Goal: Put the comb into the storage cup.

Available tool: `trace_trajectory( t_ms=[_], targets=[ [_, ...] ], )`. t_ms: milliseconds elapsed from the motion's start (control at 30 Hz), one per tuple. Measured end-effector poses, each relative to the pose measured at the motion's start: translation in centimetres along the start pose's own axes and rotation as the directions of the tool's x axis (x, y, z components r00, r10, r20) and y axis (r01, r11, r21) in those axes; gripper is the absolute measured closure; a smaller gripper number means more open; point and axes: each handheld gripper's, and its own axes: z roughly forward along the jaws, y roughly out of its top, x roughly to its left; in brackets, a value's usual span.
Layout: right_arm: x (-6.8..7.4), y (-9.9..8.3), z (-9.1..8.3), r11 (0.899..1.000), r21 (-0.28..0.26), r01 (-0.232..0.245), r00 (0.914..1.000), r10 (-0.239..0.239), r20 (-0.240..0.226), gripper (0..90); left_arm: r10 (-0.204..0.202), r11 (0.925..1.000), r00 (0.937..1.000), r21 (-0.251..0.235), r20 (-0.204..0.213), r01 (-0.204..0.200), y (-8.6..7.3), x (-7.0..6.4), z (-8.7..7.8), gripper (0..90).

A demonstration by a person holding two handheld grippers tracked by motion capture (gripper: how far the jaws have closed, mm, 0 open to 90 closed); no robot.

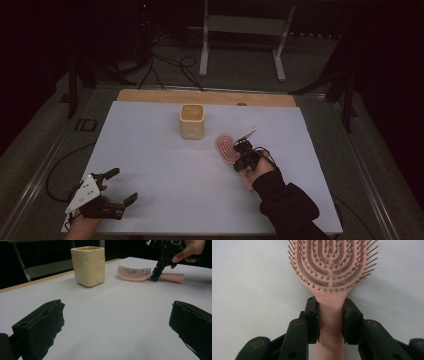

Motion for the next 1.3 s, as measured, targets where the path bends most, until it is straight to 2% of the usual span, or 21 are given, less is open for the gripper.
trace_trajectory(
  t_ms=[300, 333, 500, 567, 600, 633, 767, 867, 900, 1067, 1133, 1200, 1233, 1300],
  targets=[
    [-0.5, 0.0, -1.2, 0.998, -0.059, -0.017, 0.9996, 0.015, -0.022, 70.3, -0.003, 1.0000, 1.0000, 0.001, 0.001, 0.003, 0.0, 0.0, 0.1, 0.0],
    [-0.5, 0.0, -1.7, 0.996, -0.089, -0.019, 0.9994, 0.017, -0.029, 70.3, -0.001, 1.0000, 1.0000, 0.004, 0.001, 0.001, 0.0, 0.0, 0.1, 0.0],
    [-0.4, 0.0, -2.6, 0.990, -0.142, -0.013, 0.9997, 0.010, -0.020, 70.3, -0.001, 1.0000, 1.0000, 0.005, 0.003, 0.001, -0.1, 0.0, 0.1, 0.0],
    [-0.5, -0.1, -3.2, 0.981, -0.195, -0.020, 0.9998, 0.019, -0.008, 70.3, 0.001, 1.0000, 1.0000, 0.005, -0.001, -0.001, 0.0, 0.0, 0.1, 0.0],
    [-0.5, -0.1, -3.2, 0.981, -0.195, -0.020, 0.9998, 0.019, -0.008, 70.3, 0.001, 1.0000, 1.0000, 0.005, -0.001, -0.001, 0.0, 0.0, 0.1, 0.0],
    [-0.4, -0.3, -3.6, 0.972, -0.235, -0.028, 0.9996, 0.025, -0.013, 70.3, -0.002, 1.0000, 1.0000, 0.005, -0.001, 0.002, -0.1, 0.0, 0.1, 0.0],
    [-0.5, -0.3, -3.9, 0.961, -0.274, -0.043, 0.9990, 0.043, -0.005, 70.3, -0.006, 1.0000, 1.0000, 0.006, -0.001, 0.006, -0.1, 0.0, 0.1, 0.0],
    [-0.4, -0.3, -4.0, 0.957, -0.287, -0.048, 0.9988, 0.046, -0.015, 70.3, -0.006, 0.9999, 1.0000, 0.009, -0.002, 0.006, -0.1, 0.1, 0.2, 0.0],
    [-0.4, -0.3, -4.2, 0.951, -0.307, -0.037, 0.9993, 0.033, -0.019, 70.3, -0.008, 0.9999, 1.0000, 0.010, -0.002, 0.008, -0.1, 0.1, 0.2, 0.0],
    [-0.1, -0.5, -4.6, 0.942, -0.335, -0.024, 0.9997, 0.023, -0.006, 70.3, -0.015, 0.9998, 0.9999, 0.009, 0.000, 0.015, -0.1, 0.1, 0.2, 0.0],
    [0.2, -0.6, -5.1, 0.929, -0.369, -0.015, 0.9998, 0.019, 0.007, 70.3, -0.025, 0.9996, 0.9997, 0.013, 0.001, 0.025, -0.1, 0.1, 0.2, 0.0],
    [0.3, -0.5, -5.3, 0.927, -0.375, -0.006, 0.9999, 0.011, 0.011, 70.3, -0.026, 0.9996, 0.9997, 0.014, 0.001, 0.026, -0.1, 0.1, 0.2, 0.0],
    [0.5, -0.5, -5.7, 0.920, -0.392, 0.004, 0.9999, 0.001, 0.015, 70.3, -0.030, 0.9995, 0.9996, 0.014, 0.002, 0.030, -0.1, 0.2, 0.3, 0.0],
    [0.7, -0.4, -6.1, 0.912, -0.410, 0.019, 0.9998, -0.013, 0.018, 70.3, -0.027, 0.9994, 0.9996, 0.023, 0.002, 0.027, -0.2, 0.2, 0.3, 0.0]
  ],
)
